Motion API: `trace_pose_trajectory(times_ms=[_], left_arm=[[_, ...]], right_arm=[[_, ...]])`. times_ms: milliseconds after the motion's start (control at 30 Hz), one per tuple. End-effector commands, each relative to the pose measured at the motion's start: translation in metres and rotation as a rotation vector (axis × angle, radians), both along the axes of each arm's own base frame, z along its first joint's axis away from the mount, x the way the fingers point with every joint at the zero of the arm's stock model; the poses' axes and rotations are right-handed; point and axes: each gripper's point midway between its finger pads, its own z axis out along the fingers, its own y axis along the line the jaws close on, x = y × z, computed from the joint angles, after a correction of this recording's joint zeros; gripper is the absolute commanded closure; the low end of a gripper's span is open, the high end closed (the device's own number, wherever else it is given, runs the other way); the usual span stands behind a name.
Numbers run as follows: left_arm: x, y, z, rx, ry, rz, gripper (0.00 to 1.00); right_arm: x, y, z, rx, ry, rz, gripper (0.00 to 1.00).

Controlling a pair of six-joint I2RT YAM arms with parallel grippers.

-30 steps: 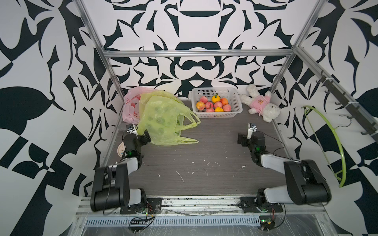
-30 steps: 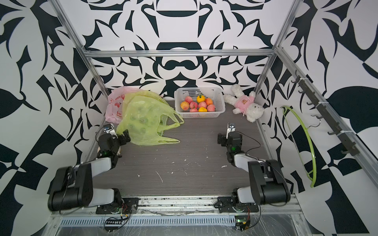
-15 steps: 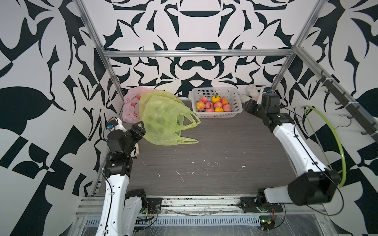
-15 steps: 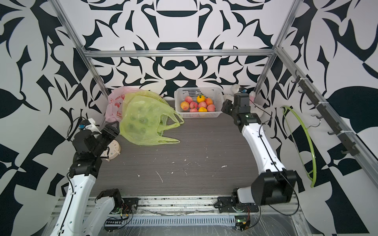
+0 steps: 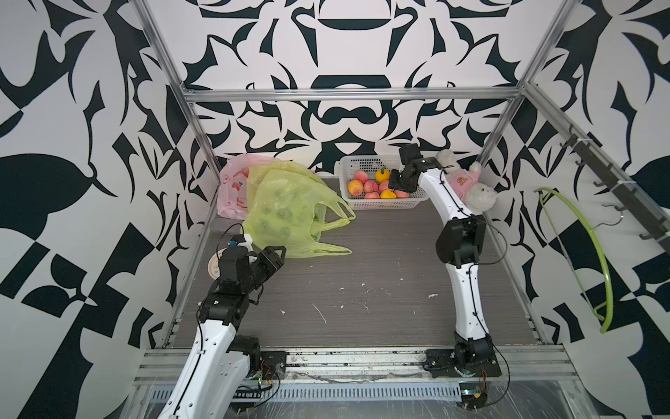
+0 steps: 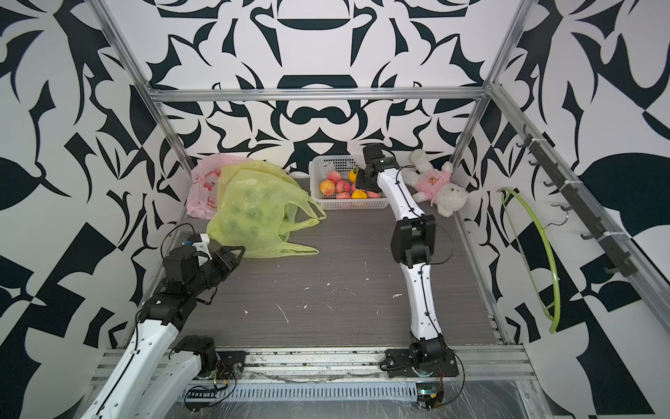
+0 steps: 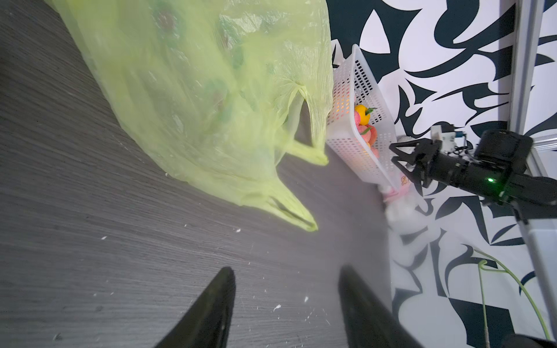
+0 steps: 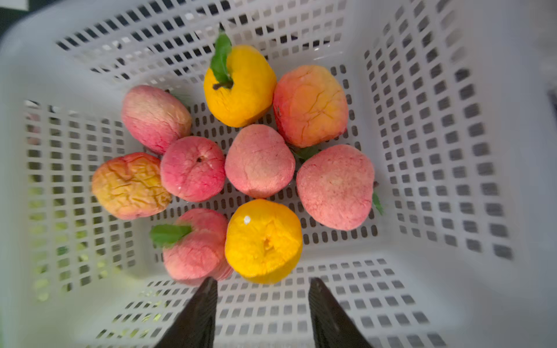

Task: Place the peach into a plastic bag & tie a knot
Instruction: Move the basket to the center of the board.

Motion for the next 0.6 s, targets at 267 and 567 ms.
trace_pose_trajectory(times_ms=[267, 567], left_arm=[[0.004, 0.000, -0.002, 0.022, 0.026, -0.004, 0.41], [0.016, -0.012, 0.004, 0.031, 0.016, -0.033, 0.41]], right_arm=[[-0.046, -0.005, 0.000, 0.006, 0.101, 0.029, 0.49], [-0.109, 0.006, -0.012, 0.053, 0.222, 0.053, 0.53]])
